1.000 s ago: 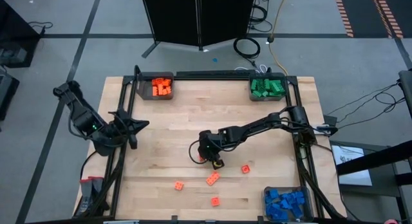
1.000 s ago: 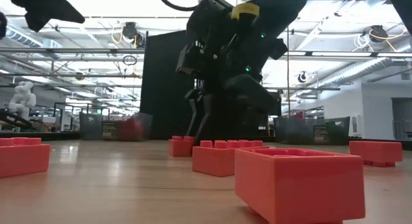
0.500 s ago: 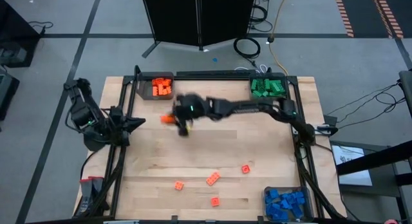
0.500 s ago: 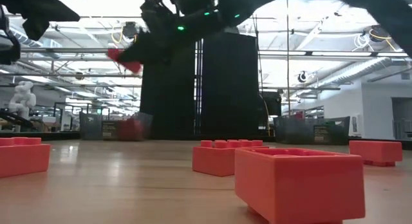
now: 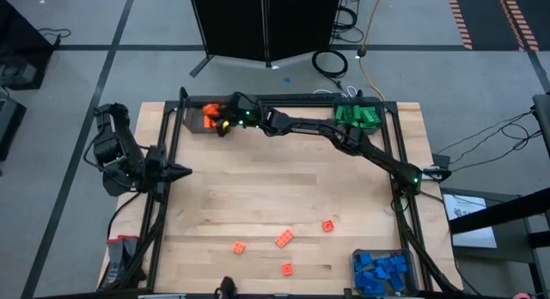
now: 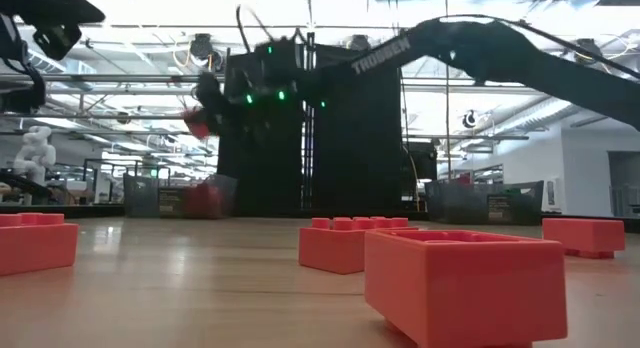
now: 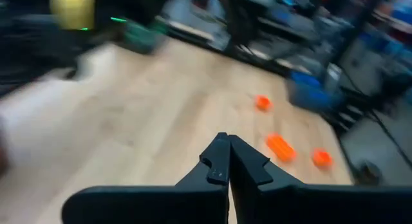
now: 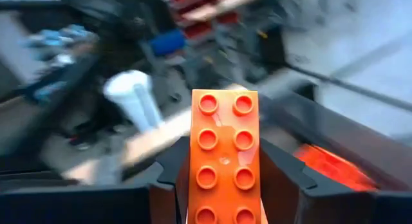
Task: Sort blocks
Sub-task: Put the orange game piece into the top left black bin
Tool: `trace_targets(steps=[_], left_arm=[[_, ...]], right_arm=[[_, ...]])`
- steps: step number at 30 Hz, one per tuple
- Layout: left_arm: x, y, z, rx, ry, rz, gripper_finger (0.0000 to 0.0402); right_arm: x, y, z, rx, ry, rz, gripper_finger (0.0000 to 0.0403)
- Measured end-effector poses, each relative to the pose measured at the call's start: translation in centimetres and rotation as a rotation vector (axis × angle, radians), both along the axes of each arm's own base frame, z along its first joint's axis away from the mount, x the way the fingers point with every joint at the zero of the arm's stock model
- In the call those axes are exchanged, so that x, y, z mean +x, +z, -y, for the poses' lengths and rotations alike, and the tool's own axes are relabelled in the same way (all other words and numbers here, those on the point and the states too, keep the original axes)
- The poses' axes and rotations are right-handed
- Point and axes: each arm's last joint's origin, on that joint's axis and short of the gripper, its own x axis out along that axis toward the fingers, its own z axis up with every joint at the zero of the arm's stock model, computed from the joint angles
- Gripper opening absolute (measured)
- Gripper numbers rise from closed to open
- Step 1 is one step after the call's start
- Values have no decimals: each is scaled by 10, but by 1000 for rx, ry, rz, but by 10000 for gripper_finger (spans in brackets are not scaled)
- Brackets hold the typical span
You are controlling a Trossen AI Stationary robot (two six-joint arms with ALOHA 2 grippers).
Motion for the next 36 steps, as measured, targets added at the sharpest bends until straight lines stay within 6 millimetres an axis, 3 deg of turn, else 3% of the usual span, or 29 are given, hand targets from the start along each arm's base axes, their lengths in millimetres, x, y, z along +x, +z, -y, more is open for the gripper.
trace_targets(steps=[4,11,14,29,36], left_arm=[[-3,-1,-1,-22,-95,-44,0],[-3,-2,0,79,-154,-69,0],[-3,-1,-1,40,-95,-36,0],[-3,-1,-1,-13,-73,-32,0],[-2,-1,-1,-7,-71,-31,0]], right_arm=[[-4,-15,17,50,-71,-33,121],[-14,-12,40,202,-227,21,121],[-18,-15,49,252,-272,14,121],[-15,-23,47,258,-249,33,121],[-8,-27,38,270,-206,76,213]])
